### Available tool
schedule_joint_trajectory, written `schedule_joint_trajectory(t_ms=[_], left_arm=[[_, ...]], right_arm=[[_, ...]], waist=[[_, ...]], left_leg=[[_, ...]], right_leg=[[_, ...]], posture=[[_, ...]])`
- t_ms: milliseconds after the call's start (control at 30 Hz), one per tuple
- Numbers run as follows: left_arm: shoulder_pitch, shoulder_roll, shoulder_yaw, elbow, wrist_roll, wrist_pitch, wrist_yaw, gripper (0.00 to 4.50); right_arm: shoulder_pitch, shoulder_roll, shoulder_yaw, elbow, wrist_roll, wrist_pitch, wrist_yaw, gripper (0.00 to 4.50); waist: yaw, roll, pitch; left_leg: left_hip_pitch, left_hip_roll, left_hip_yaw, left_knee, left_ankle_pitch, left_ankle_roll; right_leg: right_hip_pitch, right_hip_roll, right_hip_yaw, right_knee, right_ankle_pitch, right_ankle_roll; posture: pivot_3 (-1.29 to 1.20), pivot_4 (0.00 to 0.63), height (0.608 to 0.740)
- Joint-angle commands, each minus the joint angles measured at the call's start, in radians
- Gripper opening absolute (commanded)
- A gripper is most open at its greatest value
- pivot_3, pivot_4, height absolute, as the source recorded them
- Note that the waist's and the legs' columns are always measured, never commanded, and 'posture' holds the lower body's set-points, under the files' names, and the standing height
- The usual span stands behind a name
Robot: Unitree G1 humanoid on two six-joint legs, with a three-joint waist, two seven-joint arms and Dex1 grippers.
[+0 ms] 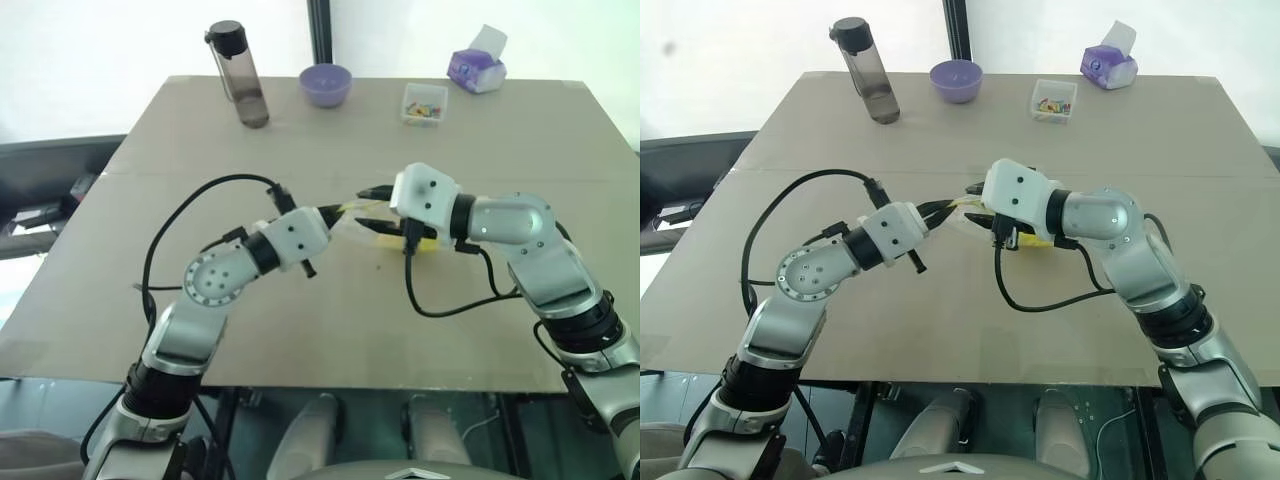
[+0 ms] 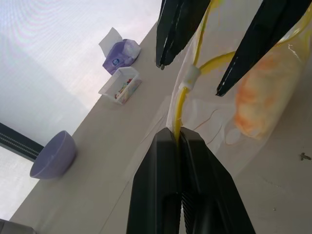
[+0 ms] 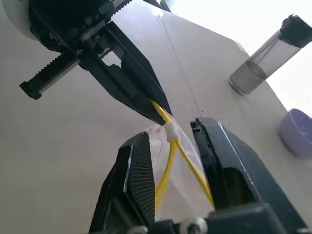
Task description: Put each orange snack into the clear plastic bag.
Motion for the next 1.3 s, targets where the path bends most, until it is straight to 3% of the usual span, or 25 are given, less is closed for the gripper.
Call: schedule_joint_trajectory(t_ms=[33,367,467,500,533,933,1300], left_arm=[[-0.001,0.000,0.007,-0.039,-0.004,-0.018,0.008,0.07],[0.000,-0.001,0.006,-0.040,-0.005,-0.016,0.007,0.07],[0.001,-0.001,0.006,-0.040,-0.005,-0.016,0.007,0.07],[0.001,-0.001,0.006,-0.040,-0.004,-0.016,0.007,0.07],[0.002,-0.001,0.005,-0.040,-0.004,-0.016,0.007,0.07],[0.012,0.013,0.020,-0.036,-0.005,-0.023,0.004,0.07],[0.030,0.088,0.061,0.023,0.002,-0.095,-0.006,0.07]], right_arm=[[-0.015,0.001,-0.006,-0.017,-0.010,-0.017,-0.005,1.53],[-0.018,0.006,-0.002,-0.016,-0.018,-0.018,0.000,1.53],[-0.017,0.008,-0.001,-0.018,-0.017,-0.017,0.002,0.68],[-0.017,0.008,0.000,-0.019,-0.017,-0.017,0.003,0.19],[-0.017,0.008,0.000,-0.020,-0.018,-0.016,0.003,0.05],[0.000,-0.022,-0.026,-0.019,-0.026,-0.013,-0.001,0.05],[0.082,-0.167,-0.126,-0.074,0.008,0.035,0.004,0.05]], waist=[[0.000,0.000,0.000],[0.000,0.000,0.000],[0.000,0.000,0.000],[0.000,0.000,0.000],[0.000,0.000,0.000],[0.000,0.000,0.000],[0.001,0.000,0.000]], left_leg=[[0.000,0.000,0.000,0.000,0.000,0.000],[0.000,0.000,0.000,0.000,0.000,0.000],[0.000,0.000,0.000,0.000,0.000,0.000],[0.000,0.000,0.000,0.000,0.000,0.000],[0.000,0.000,0.000,0.000,0.000,0.000],[0.000,0.000,0.000,0.000,0.000,0.000],[0.000,0.000,0.000,0.000,-0.002,0.004]], right_leg=[[0.000,0.000,0.000,0.000,0.000,0.000],[0.000,0.000,0.000,0.000,0.000,0.000],[0.000,0.000,0.000,0.000,0.000,0.000],[0.000,0.000,0.000,0.000,0.000,0.000],[0.000,0.000,0.000,0.000,0.000,0.000],[0.000,0.000,0.000,0.000,0.000,0.000],[0.000,0.000,0.000,0.000,0.000,0.000]], posture=[[0.00,0.150,0.739],[0.00,0.150,0.739],[0.00,0.150,0.739],[0.00,0.150,0.739],[0.00,0.150,0.739],[0.00,0.150,0.739],[0.00,0.150,0.739]])
